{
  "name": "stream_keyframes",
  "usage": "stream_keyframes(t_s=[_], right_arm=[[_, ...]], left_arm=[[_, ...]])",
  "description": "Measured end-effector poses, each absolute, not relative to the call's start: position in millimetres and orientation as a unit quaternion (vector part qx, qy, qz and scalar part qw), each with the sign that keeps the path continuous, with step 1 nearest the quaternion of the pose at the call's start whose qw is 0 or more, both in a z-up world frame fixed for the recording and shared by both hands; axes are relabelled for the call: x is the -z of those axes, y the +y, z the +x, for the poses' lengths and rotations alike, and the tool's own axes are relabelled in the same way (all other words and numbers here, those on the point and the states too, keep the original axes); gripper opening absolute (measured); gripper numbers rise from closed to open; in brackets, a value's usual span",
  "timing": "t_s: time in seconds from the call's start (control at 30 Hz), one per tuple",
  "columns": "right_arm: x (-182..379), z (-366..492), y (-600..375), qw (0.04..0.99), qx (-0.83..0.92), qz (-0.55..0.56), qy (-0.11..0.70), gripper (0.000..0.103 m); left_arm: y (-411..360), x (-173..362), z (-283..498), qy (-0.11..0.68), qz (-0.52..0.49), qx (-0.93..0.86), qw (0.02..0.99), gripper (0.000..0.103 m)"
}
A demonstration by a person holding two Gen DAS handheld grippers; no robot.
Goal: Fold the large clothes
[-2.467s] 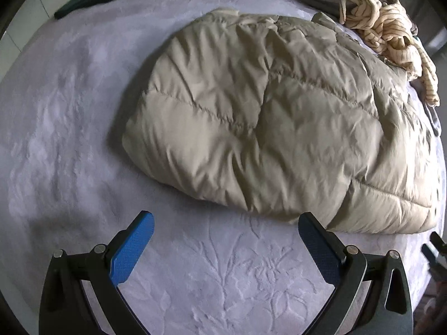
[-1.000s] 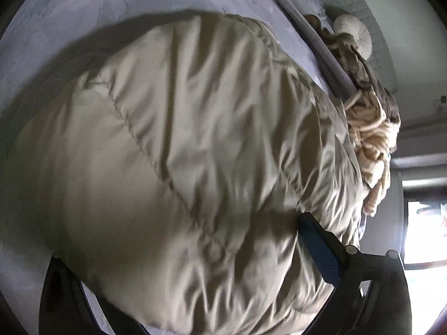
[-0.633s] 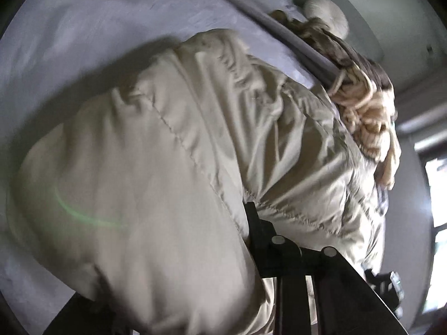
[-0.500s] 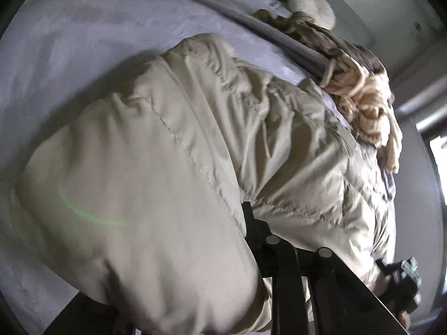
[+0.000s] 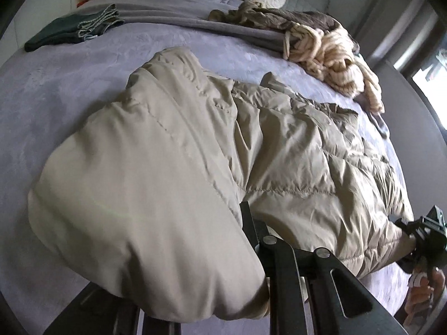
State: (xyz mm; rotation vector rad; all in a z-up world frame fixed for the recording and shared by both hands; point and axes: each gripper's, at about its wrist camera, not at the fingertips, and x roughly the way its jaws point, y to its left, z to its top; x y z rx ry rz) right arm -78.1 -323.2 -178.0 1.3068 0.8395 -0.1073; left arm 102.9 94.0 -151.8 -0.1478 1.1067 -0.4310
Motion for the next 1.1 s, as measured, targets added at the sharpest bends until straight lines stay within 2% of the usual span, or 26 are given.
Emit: stream_keyframes(t_s=[0.57,0.7,0.87,0.93,1.1], right_arm=[[179,-193,-298,0.677,0.041,0.584,0.446,0.027],[179,-196,-300,0.670,0.043,0.576,0.466,0.039],[168,-190,-305,0.676,0.058,0.549,0.488,0.048],[166,-194,-309,0.677,0.064,0.544,0.491,0.053],[159,-210,-325,0.676,0.096,0.541,0.492,0.057]], left_arm=[[139,172,-46,0.587,-0.051,0.143,0.795,0.022],[136,174,-56,0.587,-0.044,0.123,0.799,0.022],[132,166,-56,0.588,-0.034,0.109,0.801,0.022],[136,162,-54,0.593,-0.033,0.099,0.799,0.027],[163,141,-59,0.584,-0.056,0.075,0.806,0.028]])
